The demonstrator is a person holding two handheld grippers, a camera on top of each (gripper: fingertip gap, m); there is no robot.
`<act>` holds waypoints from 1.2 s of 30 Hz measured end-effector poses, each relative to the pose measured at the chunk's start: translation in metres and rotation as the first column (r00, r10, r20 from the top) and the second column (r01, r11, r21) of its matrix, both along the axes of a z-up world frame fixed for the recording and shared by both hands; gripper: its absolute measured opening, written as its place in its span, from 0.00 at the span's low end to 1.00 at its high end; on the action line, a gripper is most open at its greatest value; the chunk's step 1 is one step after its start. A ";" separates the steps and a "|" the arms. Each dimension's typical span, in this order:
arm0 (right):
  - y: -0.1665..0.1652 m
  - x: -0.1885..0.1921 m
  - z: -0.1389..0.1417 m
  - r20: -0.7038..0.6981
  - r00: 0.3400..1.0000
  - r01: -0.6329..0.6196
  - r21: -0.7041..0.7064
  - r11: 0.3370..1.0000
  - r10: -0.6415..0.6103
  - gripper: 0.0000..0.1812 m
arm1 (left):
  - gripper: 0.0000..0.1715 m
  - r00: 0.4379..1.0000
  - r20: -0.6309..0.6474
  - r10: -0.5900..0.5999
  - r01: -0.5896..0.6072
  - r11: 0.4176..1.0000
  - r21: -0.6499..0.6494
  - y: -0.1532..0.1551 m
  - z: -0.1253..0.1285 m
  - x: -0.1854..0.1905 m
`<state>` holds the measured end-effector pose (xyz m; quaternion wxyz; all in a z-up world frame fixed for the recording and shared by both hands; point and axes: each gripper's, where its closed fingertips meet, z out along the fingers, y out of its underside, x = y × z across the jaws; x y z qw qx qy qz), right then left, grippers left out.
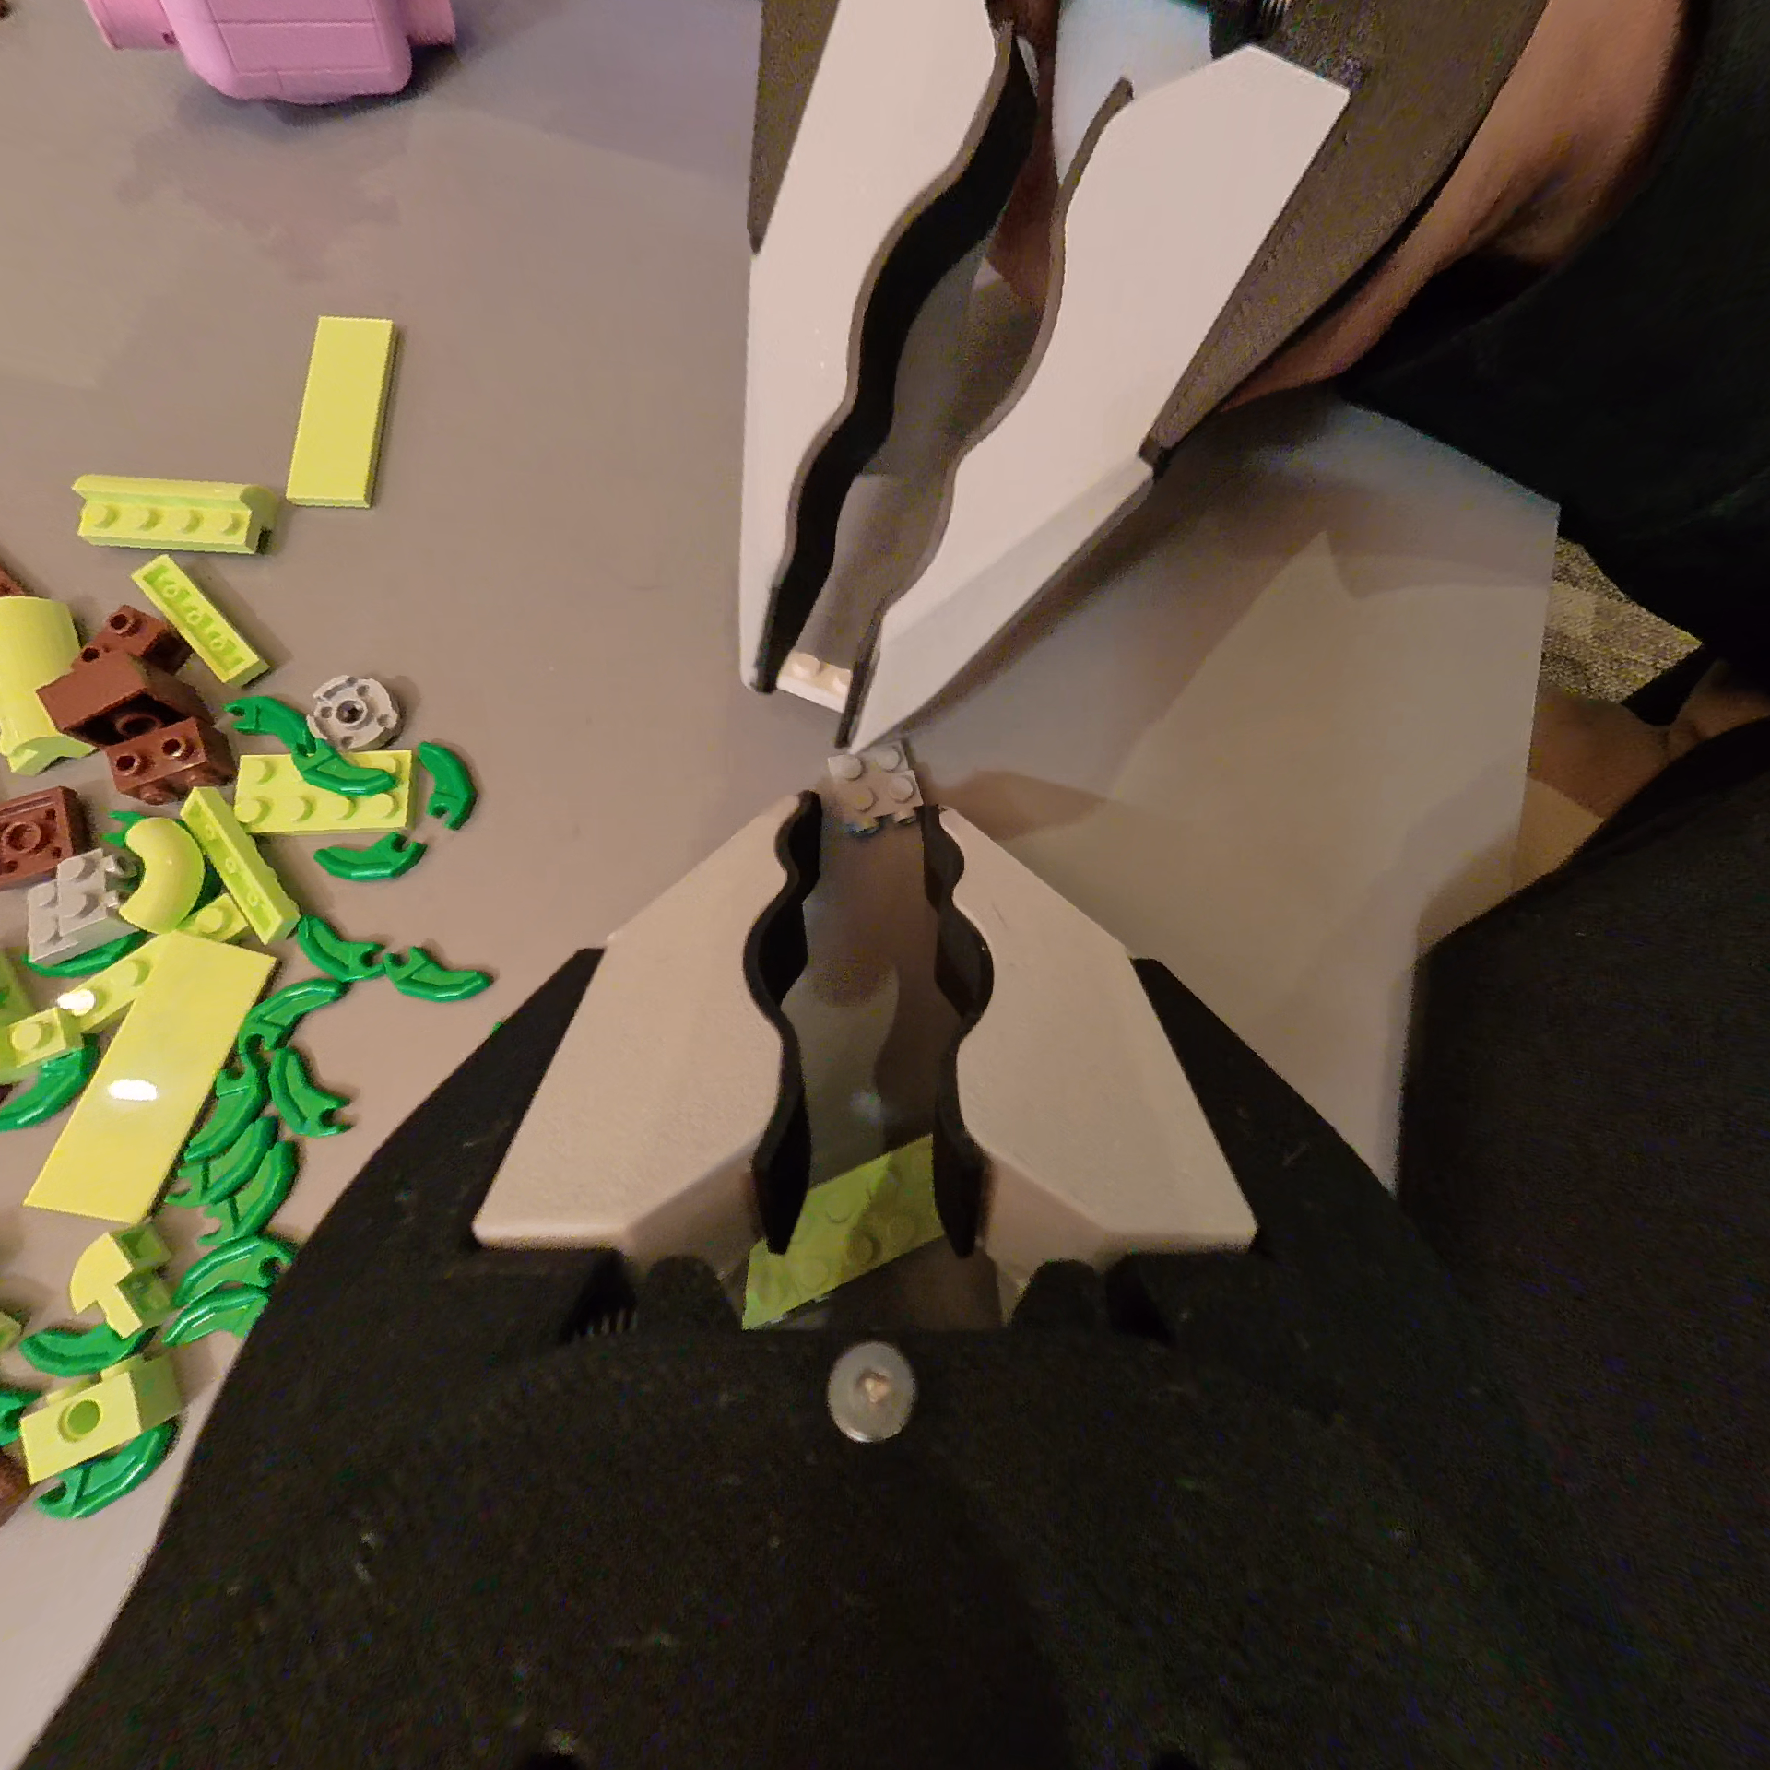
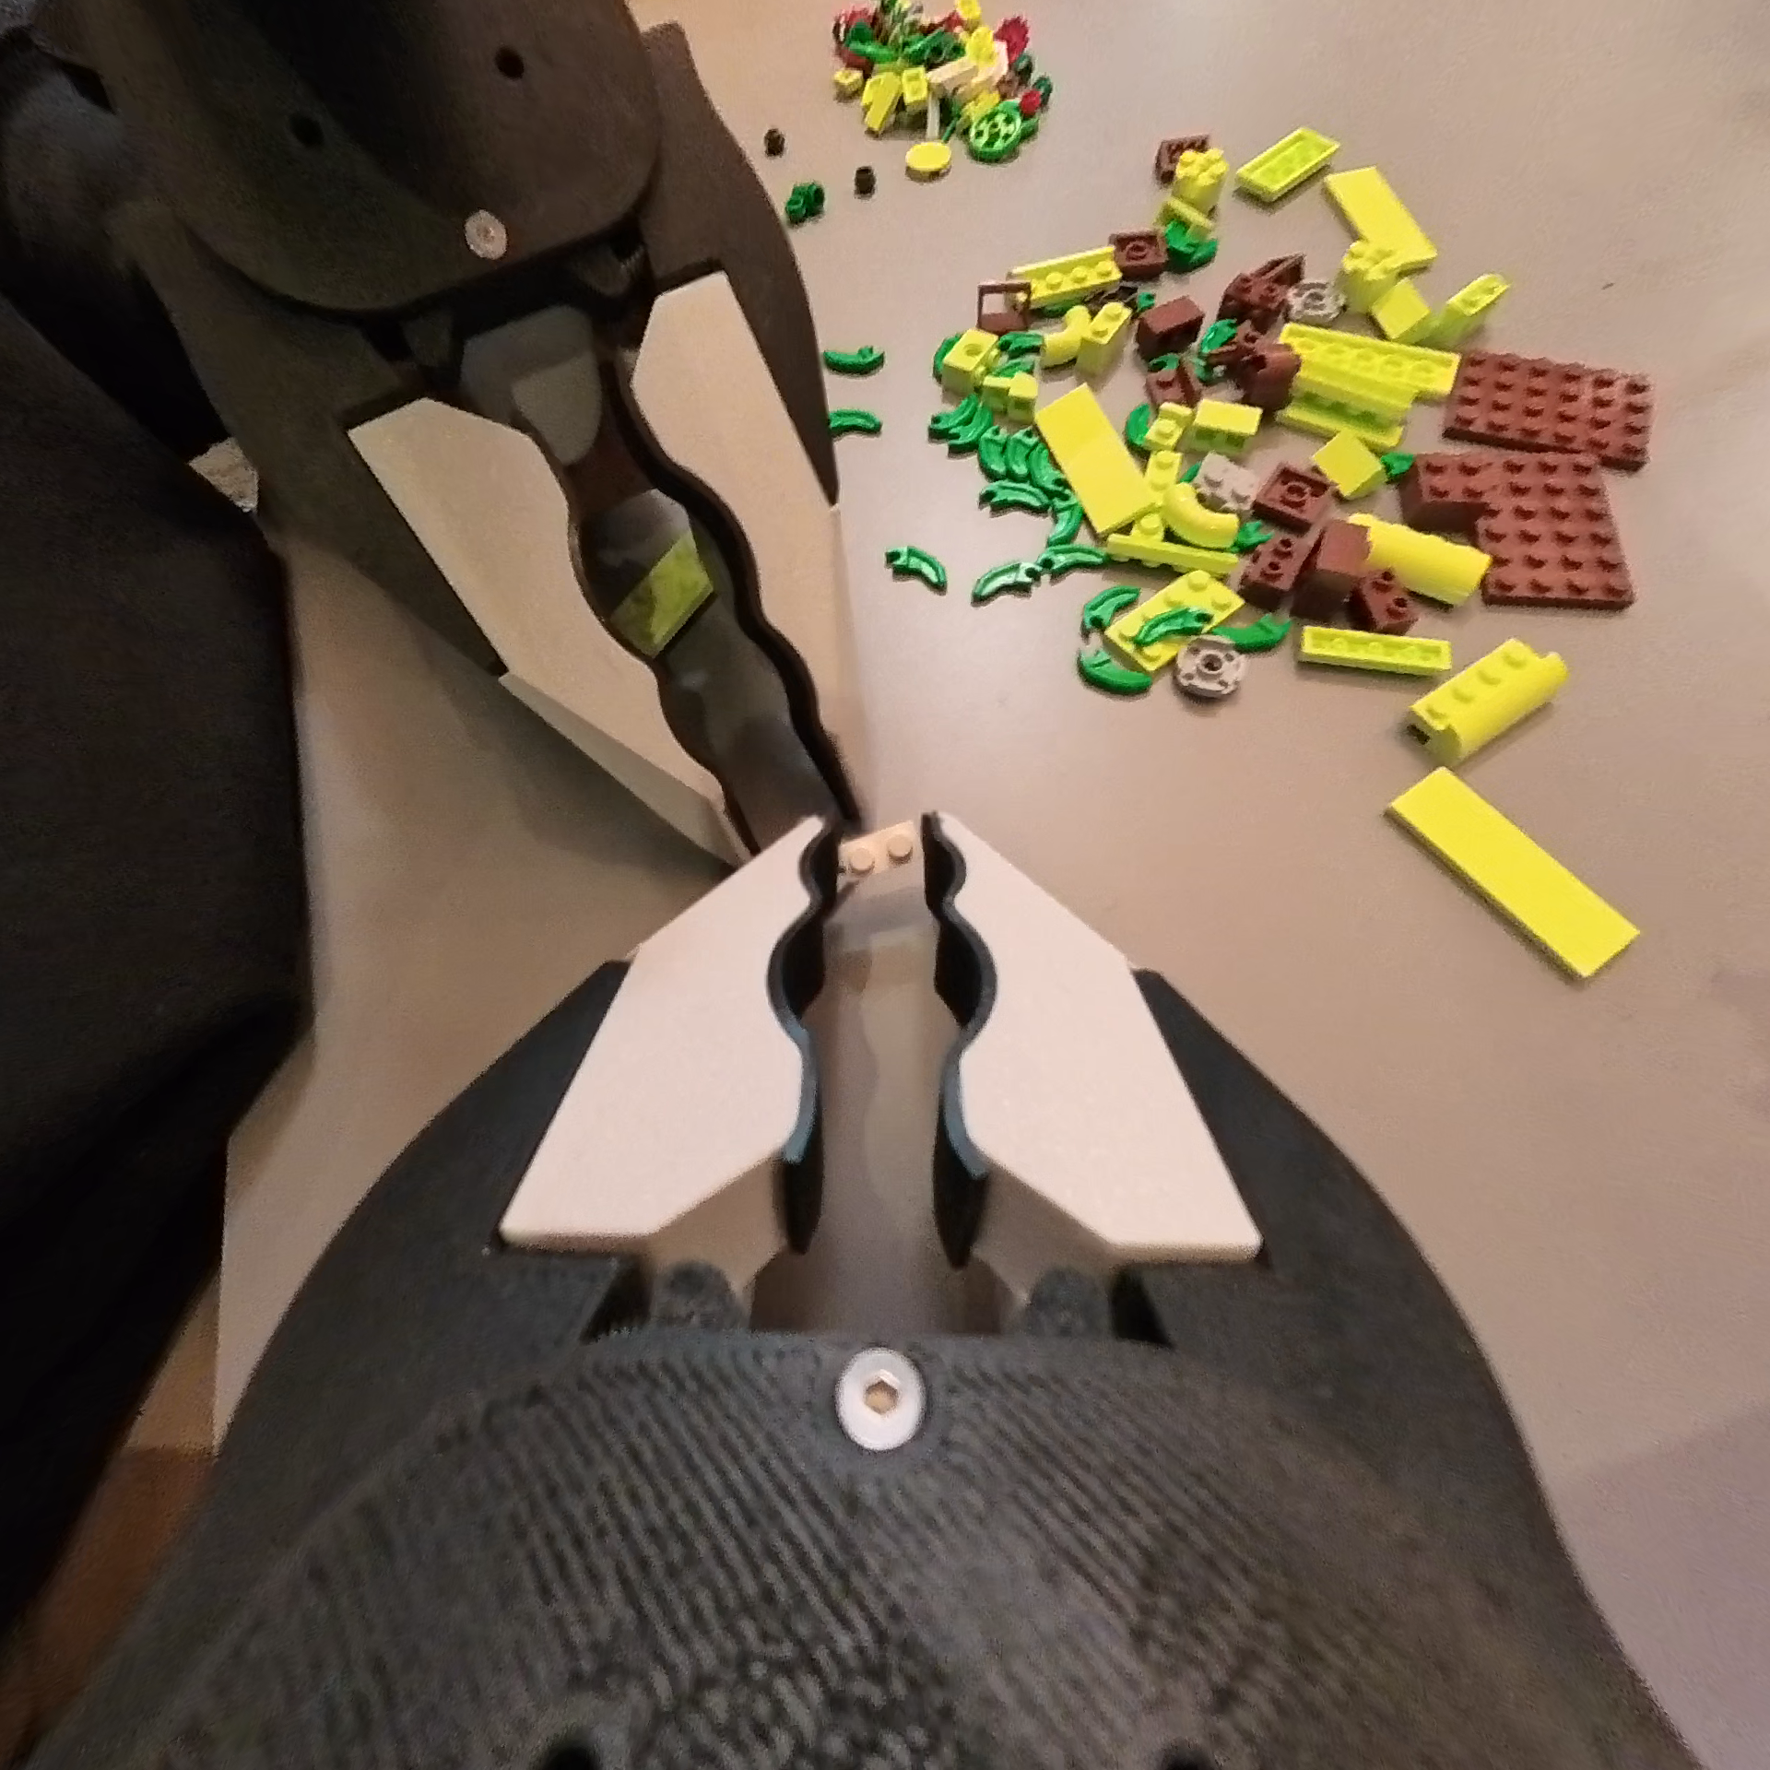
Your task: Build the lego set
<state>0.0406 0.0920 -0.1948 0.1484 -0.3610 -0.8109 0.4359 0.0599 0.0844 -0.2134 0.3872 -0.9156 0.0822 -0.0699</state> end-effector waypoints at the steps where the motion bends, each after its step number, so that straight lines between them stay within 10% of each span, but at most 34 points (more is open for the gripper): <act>1: -0.001 0.001 -0.001 0.008 1.000 -0.009 0.001 1.000 0.009 0.08 | 0.12 1.000 -0.001 0.003 -0.003 1.000 0.000 0.000 0.000 -0.001; 36: 0.010 0.014 -0.007 0.076 0.997 0.022 -0.017 1.000 -0.020 0.16 | 0.14 0.999 -0.042 0.022 -0.022 1.000 0.005 -0.001 -0.001 -0.007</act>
